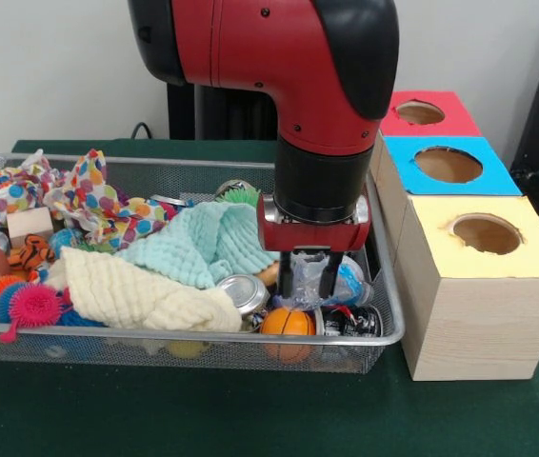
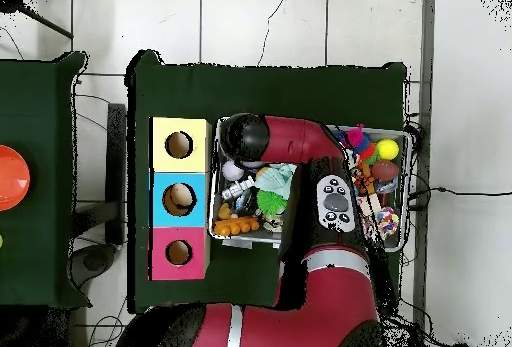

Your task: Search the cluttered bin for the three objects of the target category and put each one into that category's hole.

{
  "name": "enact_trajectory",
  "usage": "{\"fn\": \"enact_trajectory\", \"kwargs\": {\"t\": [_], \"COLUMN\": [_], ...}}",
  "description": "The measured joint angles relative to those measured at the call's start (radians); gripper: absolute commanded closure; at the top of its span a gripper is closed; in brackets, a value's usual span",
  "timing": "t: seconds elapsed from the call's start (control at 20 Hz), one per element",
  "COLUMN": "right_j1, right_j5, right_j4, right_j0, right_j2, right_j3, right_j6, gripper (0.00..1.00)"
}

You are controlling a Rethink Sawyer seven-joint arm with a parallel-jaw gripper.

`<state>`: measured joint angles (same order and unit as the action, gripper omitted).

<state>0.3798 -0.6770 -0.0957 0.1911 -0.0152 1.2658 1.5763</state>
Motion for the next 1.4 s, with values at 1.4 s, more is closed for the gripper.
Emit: {"fn": "enact_trajectory", "kwargs": {"t": [1.4], "right_j1": [0.071], "right_j5": [-0.071], "right_j4": [-0.001], "right_j0": [0.000], "right_j2": [0.000], "right_j3": [0.018], "right_j6": [0.000], "gripper": [1.00]}}
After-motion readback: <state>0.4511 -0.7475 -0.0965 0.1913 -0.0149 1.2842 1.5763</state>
